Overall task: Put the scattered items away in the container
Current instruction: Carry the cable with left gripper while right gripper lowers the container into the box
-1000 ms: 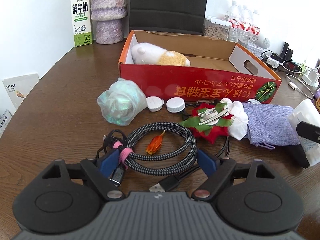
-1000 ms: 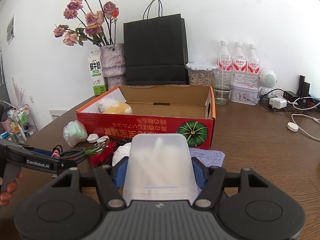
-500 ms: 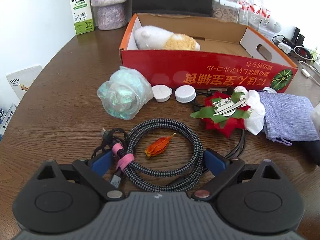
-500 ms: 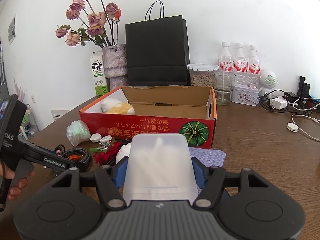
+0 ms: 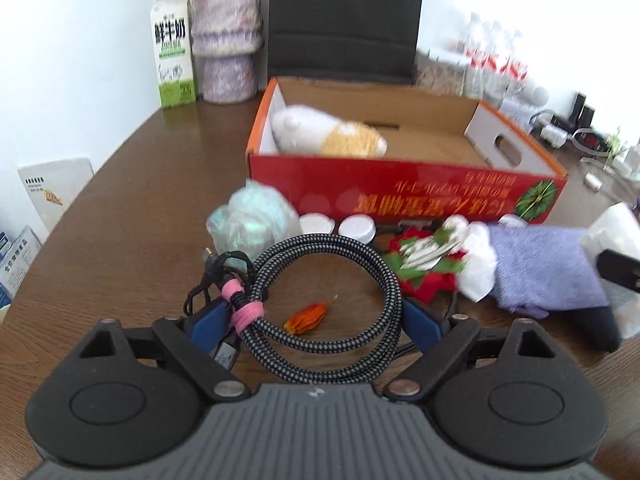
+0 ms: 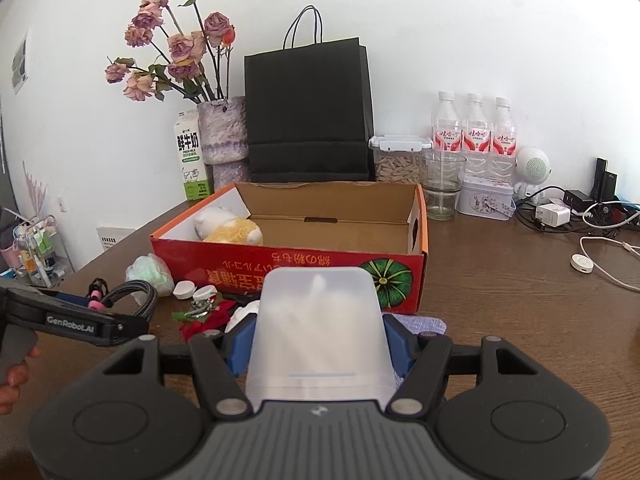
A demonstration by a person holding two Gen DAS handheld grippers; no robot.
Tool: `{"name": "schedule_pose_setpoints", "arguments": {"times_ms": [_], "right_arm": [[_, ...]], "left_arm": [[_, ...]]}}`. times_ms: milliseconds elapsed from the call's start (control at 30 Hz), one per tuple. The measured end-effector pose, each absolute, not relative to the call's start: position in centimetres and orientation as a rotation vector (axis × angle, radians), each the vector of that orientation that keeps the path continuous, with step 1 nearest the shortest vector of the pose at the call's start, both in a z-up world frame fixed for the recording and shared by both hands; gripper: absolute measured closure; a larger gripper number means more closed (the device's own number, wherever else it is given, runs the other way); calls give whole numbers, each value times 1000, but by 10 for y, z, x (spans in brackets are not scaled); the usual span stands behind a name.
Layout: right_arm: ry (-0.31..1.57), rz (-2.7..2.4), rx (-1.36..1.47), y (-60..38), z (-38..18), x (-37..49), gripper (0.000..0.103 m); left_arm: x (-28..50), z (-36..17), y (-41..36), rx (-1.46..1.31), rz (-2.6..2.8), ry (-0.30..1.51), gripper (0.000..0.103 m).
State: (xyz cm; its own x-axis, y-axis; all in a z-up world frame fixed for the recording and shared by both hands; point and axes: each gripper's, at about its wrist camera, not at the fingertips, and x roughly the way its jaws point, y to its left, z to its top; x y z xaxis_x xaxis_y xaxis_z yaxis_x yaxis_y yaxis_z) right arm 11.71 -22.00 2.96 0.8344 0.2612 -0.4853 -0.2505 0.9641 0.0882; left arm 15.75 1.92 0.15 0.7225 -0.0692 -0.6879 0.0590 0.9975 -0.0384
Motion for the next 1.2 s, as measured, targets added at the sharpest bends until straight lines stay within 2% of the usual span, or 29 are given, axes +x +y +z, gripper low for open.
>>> {"name": "schedule_pose_setpoints", "arguments": {"times_ms": [233, 467, 633, 833, 1067, 1200], "right_arm": [[421, 264, 49, -214, 62, 144, 39], [332, 221, 89, -206, 90, 200, 39], [352, 170, 116, -206, 82, 252, 39], [495, 141, 114, -208, 36, 305, 39], [607, 90, 51, -205, 6, 324, 39], [625, 91, 8, -199, 0, 325, 39]], "left_arm": [[157, 54, 7, -62, -98, 578, 11], [204, 79, -15, -143, -118, 469, 11], [250, 65, -30, -162, -74, 449, 11], [295, 29, -40, -121, -50, 491, 11], [321, -1, -51, -39, -91, 592, 11], [318, -6, -54, 26, -70, 592, 11]]}}
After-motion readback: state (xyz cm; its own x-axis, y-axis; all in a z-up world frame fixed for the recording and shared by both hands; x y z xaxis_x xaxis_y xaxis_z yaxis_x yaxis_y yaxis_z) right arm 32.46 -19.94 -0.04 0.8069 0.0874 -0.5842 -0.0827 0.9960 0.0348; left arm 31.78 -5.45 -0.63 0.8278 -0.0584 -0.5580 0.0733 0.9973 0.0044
